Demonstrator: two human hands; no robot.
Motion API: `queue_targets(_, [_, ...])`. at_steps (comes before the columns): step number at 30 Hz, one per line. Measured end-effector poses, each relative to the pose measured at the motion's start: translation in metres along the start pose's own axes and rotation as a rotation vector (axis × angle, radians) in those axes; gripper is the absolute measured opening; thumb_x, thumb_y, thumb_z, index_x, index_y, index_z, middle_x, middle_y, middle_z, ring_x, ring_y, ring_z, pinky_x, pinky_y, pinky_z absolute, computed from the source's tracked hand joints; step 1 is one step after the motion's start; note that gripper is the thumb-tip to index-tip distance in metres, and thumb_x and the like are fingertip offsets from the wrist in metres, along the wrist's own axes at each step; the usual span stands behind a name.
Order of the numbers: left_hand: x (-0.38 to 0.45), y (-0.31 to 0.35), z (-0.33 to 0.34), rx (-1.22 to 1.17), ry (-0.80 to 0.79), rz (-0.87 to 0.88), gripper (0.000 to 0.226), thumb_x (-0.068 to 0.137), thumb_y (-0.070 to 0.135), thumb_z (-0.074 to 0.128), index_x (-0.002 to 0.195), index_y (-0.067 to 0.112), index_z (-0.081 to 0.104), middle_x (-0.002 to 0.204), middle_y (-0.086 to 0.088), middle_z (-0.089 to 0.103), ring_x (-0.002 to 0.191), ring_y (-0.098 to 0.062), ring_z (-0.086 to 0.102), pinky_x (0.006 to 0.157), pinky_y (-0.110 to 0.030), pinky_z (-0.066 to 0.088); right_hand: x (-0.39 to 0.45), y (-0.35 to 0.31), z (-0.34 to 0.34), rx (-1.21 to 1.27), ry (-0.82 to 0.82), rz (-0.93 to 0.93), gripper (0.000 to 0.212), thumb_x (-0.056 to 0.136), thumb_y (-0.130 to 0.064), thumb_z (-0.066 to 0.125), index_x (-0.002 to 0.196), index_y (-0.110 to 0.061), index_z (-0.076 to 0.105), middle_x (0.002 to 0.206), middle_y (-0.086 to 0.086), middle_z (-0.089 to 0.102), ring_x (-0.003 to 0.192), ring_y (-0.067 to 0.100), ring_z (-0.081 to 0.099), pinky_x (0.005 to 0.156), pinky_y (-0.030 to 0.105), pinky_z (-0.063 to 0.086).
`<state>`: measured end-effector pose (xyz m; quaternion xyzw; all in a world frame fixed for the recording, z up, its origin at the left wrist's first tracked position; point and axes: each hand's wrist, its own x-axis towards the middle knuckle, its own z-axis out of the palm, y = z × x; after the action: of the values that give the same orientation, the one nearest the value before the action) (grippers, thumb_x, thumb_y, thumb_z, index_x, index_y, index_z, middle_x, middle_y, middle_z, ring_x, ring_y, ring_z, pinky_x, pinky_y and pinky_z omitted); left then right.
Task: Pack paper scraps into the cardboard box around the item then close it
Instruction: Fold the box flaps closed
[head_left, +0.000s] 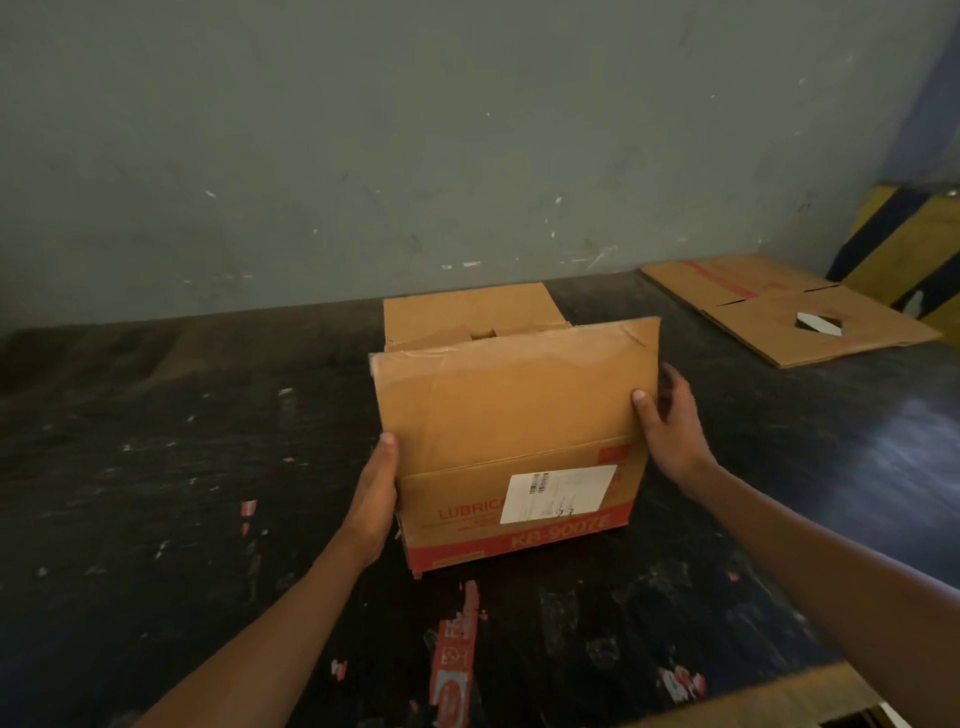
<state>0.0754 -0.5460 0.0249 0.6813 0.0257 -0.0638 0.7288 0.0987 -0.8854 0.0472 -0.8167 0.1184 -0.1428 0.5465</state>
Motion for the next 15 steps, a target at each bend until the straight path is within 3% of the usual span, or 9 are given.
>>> queue_targets(4, [0.012,0.004,0.007,0.094,0.117,0.002,0.079,0.082,0.072,0.050,0.149,0.039,0.025,0.143,0.002,0.045,0.128,-0.024,0.047,0.105,-0.055,0.040,0.005,-0.002,0.006,-0.504,0.065,-0.237,0.078,0.094,-0.043,0.051,0.151,-0.036,-0.003,0.161,0.002,0.000,0.145,0.033,0.006,0.113,0.057,0.017])
queue_targets(7, [0.023,0.006,0.007,0.118,0.176,-0.060,0.067,0.096,0.049,0.047,0.153,0.037,0.014,0.147,-0.003,0.041,0.130,-0.029,0.045,0.105,-0.056,0.039,0.015,0.000,0.016,-0.940,-0.143,-0.306,0.062,0.098,-0.052,0.028,0.152,-0.036,0.003,0.162,0.000,-0.007,0.148,0.029,-0.008,0.116,0.060,0.003])
queue_targets(10, [0.032,0.008,0.004,0.144,0.159,-0.130,0.065,0.099,0.042,0.046,0.154,0.037,0.011,0.148,-0.004,0.041,0.130,-0.029,0.045,0.107,-0.056,0.037,0.023,0.000,0.029,-1.028,-0.307,-0.185,0.058,0.097,-0.055,0.010,0.152,-0.037,0.007,0.163,-0.003,0.001,0.149,0.026,0.000,0.112,0.066,-0.007])
queue_targets(15, [0.050,0.022,-0.001,0.186,0.123,-0.231,0.057,0.102,0.035,0.042,0.153,0.031,0.018,0.145,-0.006,0.045,0.129,-0.029,0.047,0.106,-0.052,0.036,0.043,-0.012,0.037,-1.071,-0.389,-0.117,0.062,0.094,-0.062,0.013,0.151,-0.039,0.005,0.163,-0.002,-0.002,0.148,0.031,0.006,0.110,0.067,-0.005])
